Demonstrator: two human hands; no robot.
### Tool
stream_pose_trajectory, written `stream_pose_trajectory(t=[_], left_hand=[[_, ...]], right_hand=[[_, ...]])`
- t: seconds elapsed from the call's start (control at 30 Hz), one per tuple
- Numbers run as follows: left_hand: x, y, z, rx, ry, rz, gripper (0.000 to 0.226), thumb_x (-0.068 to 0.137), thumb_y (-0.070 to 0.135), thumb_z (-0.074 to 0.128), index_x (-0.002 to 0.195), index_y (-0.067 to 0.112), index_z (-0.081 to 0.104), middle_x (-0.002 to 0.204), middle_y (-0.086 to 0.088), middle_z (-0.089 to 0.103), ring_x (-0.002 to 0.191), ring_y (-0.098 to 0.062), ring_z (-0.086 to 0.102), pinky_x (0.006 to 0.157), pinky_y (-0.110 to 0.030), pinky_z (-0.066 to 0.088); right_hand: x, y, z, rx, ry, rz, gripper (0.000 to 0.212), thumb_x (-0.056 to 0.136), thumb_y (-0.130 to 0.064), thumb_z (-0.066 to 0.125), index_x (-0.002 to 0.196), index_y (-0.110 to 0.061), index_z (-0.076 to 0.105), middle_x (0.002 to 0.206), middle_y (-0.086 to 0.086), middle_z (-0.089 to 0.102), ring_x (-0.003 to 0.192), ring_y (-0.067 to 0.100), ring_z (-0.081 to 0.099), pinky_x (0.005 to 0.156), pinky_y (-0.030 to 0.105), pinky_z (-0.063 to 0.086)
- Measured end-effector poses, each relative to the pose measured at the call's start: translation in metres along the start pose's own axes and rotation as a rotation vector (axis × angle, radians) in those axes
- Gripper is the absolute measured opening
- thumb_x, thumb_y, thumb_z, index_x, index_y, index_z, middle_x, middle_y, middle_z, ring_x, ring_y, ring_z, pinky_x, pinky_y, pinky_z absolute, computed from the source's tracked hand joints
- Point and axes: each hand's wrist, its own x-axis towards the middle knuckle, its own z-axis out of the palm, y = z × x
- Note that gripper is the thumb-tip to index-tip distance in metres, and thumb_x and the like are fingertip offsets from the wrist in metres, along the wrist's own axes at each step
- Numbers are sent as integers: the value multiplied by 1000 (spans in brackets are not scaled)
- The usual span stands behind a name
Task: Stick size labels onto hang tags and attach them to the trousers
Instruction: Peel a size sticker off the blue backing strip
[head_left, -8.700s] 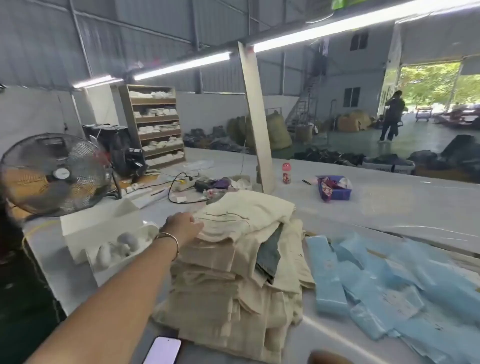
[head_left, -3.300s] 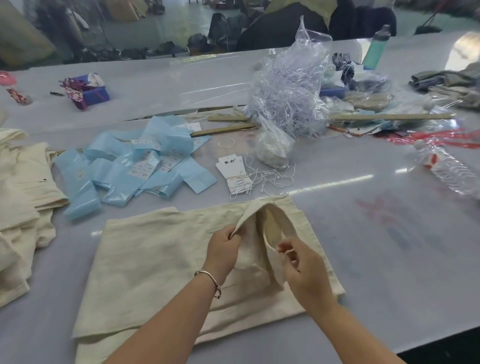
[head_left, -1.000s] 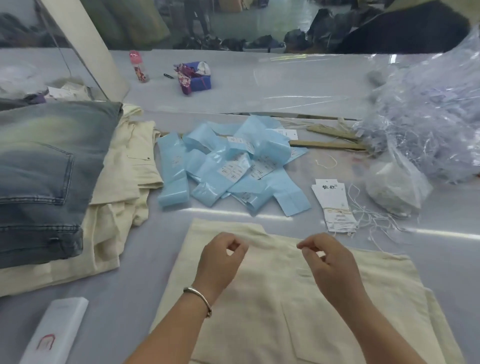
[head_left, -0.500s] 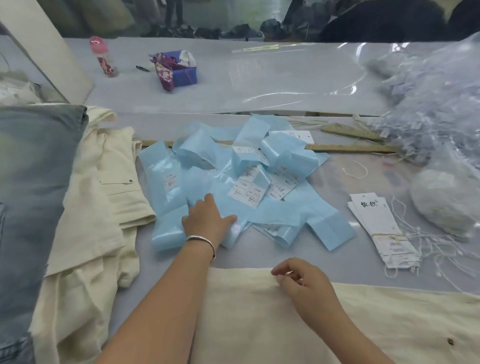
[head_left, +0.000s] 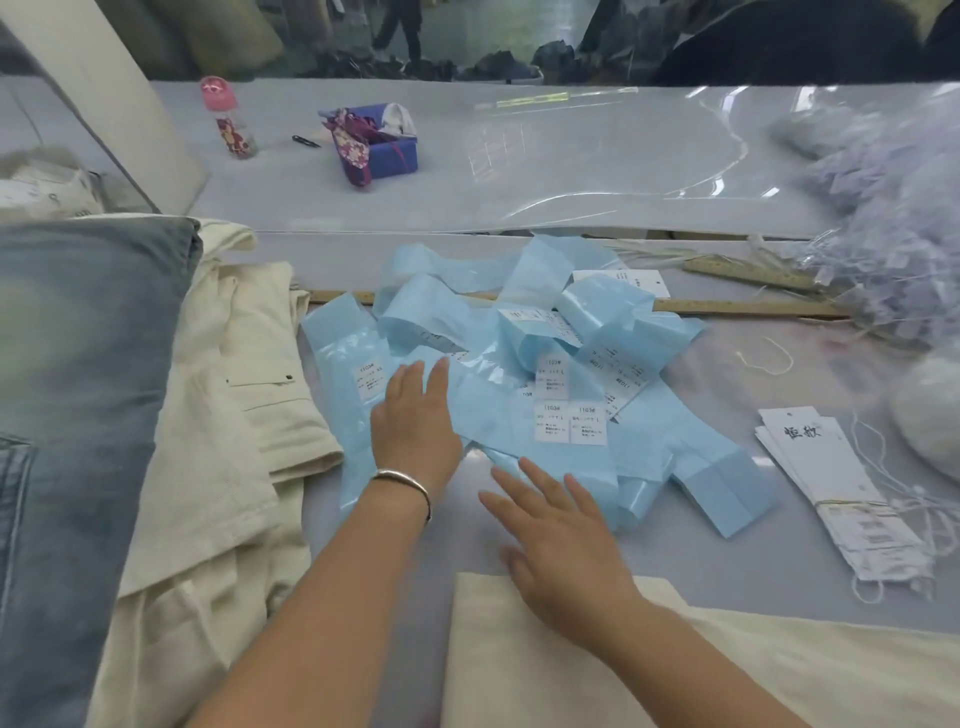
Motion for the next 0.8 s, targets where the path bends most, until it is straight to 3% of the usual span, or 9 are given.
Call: stream_pose_trajectory(t=[0.1, 0.17, 0.23, 0.33, 0.43, 0.53, 0.6, 0.7, 0.8], left_hand=[[13, -11, 16, 97, -230, 102, 82, 95, 36, 49, 154, 28, -6, 164, 4, 5, 151, -21, -4, 120, -52, 4], [15, -17, 29, 152, -264, 145, 73, 98, 42, 43, 155, 28, -1, 163, 5, 12, 151, -20, -1, 118, -55, -3], [13, -20, 33, 154, -174, 166, 61, 96, 21, 42, 153, 27, 18, 157, 6, 31, 150, -18, 9, 117, -54, -7], [-1, -16, 21, 84, 104, 256, 52, 73, -4, 61, 119, 22, 65, 115, -1, 69, 128, -21, 53, 116, -55, 14], [-17, -10, 14, -108, 362, 323, 34, 52, -11, 71, 75, 13, 74, 74, -3, 73, 87, -29, 72, 90, -56, 48], [-35, -3, 7, -263, 380, 425, 23, 61, -5, 62, 73, 11, 72, 82, 4, 73, 84, -27, 67, 75, -37, 49], [-48, 0, 5, -313, 356, 542, 23, 67, -6, 59, 75, 12, 71, 85, 4, 72, 79, -25, 65, 70, -31, 43], [-63, -5, 7, -316, 329, 591, 27, 73, -4, 51, 79, 12, 72, 86, 3, 72, 76, -25, 63, 64, -32, 46], [-69, -20, 7, -253, 312, 428, 31, 65, -6, 54, 81, 12, 75, 80, 0, 72, 71, -26, 65, 63, -36, 44]], right_hand=[[16, 6, 9, -88, -74, 136, 53, 100, -41, 32, 150, -29, 20, 162, -10, 6, 149, 13, -3, 116, 47, -9], [23, 15, 9, -141, -45, 267, 55, 100, -49, 28, 149, -26, 22, 161, -6, 9, 149, 16, 0, 116, 50, -8], [25, 24, 5, -186, -41, 387, 57, 99, -53, 26, 149, -25, 23, 160, -4, 11, 148, 19, 1, 115, 52, -6], [26, 29, -2, -222, -29, 466, 57, 98, -53, 28, 148, -23, 24, 160, -2, 12, 148, 22, 0, 115, 54, -5], [28, 18, -10, -168, 141, 394, 60, 93, -41, 47, 146, -22, 28, 156, 0, 24, 146, 21, 15, 114, 49, 2], [30, 7, -16, -26, 440, 270, 76, 65, -12, 76, 137, -12, 49, 137, 12, 50, 120, 35, 50, 93, 48, 39], [34, 4, -20, -25, 522, 218, 82, 57, -1, 74, 135, -14, 53, 132, 15, 53, 110, 38, 54, 82, 47, 45], [40, 10, -21, -37, 564, 166, 53, 56, 9, 74, 103, -14, 74, 109, 12, 67, 90, 40, 59, 70, 46, 46], [37, 26, -22, 59, 634, 167, 23, 62, 11, 78, 73, -9, 74, 70, 8, 67, 64, 36, 56, 57, 43, 47]])
